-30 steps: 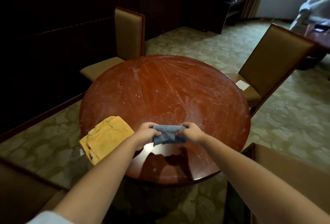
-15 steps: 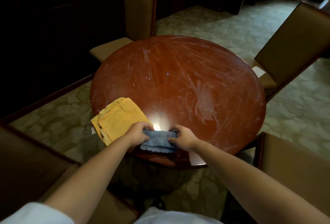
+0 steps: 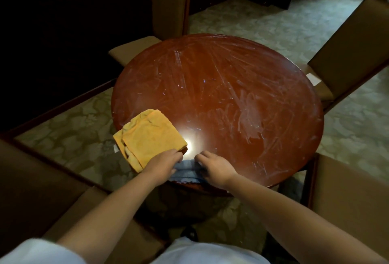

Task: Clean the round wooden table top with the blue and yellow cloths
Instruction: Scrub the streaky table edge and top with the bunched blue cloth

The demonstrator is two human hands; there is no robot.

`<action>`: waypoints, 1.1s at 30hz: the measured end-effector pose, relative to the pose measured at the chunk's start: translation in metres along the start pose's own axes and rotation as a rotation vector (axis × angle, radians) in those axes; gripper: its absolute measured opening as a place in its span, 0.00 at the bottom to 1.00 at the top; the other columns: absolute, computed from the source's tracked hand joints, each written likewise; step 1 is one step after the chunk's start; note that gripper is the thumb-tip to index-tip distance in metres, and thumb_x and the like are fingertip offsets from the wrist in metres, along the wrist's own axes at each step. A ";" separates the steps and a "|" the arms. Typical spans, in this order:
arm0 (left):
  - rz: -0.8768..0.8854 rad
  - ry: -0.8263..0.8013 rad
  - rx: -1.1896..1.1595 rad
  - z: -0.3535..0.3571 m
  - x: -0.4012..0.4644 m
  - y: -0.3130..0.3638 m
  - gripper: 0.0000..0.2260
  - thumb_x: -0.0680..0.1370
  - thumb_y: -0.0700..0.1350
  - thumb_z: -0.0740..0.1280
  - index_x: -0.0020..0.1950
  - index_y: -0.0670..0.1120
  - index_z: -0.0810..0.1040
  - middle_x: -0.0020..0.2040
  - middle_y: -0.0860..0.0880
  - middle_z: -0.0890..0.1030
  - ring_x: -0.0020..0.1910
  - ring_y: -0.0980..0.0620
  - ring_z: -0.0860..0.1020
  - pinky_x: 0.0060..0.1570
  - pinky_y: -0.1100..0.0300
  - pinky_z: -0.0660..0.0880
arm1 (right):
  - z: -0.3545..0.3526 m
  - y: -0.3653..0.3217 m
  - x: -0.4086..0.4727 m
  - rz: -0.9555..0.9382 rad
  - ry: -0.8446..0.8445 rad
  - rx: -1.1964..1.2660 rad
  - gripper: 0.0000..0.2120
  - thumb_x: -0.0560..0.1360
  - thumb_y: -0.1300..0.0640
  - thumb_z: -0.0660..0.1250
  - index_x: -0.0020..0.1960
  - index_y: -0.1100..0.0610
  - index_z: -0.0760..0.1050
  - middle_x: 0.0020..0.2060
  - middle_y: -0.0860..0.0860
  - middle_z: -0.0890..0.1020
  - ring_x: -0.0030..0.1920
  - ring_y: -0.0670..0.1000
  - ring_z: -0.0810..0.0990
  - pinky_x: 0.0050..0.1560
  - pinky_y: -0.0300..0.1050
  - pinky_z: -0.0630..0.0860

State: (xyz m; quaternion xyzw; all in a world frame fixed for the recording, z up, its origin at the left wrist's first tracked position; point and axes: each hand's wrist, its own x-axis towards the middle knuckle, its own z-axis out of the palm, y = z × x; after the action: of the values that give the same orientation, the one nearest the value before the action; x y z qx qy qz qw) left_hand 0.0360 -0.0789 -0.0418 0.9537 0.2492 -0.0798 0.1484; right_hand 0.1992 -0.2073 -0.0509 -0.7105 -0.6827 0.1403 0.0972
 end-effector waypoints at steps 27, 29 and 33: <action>0.156 0.035 -0.105 0.012 -0.011 -0.002 0.09 0.78 0.46 0.64 0.55 0.46 0.80 0.56 0.51 0.78 0.56 0.53 0.74 0.54 0.59 0.73 | 0.026 -0.001 -0.022 -0.117 0.173 -0.022 0.08 0.69 0.57 0.74 0.47 0.53 0.80 0.47 0.52 0.82 0.45 0.55 0.80 0.43 0.47 0.77; 0.120 0.077 -0.049 0.010 -0.004 0.002 0.08 0.78 0.46 0.65 0.53 0.47 0.80 0.52 0.51 0.79 0.54 0.51 0.73 0.51 0.58 0.72 | 0.021 -0.004 -0.013 -0.062 0.183 0.008 0.07 0.67 0.61 0.73 0.43 0.55 0.78 0.39 0.51 0.81 0.39 0.56 0.79 0.37 0.46 0.74; 0.079 0.064 -0.022 0.005 0.002 0.002 0.06 0.75 0.46 0.68 0.51 0.49 0.80 0.54 0.50 0.75 0.55 0.51 0.74 0.53 0.60 0.71 | 0.018 -0.001 -0.015 -0.026 0.146 0.012 0.07 0.71 0.60 0.69 0.49 0.56 0.77 0.41 0.52 0.81 0.40 0.55 0.77 0.39 0.47 0.74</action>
State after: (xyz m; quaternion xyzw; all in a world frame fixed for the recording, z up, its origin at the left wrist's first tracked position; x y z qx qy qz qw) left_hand 0.0382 -0.0817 -0.0459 0.9632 0.2169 -0.0407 0.1536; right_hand 0.1914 -0.2232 -0.0663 -0.7092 -0.6822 0.0910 0.1529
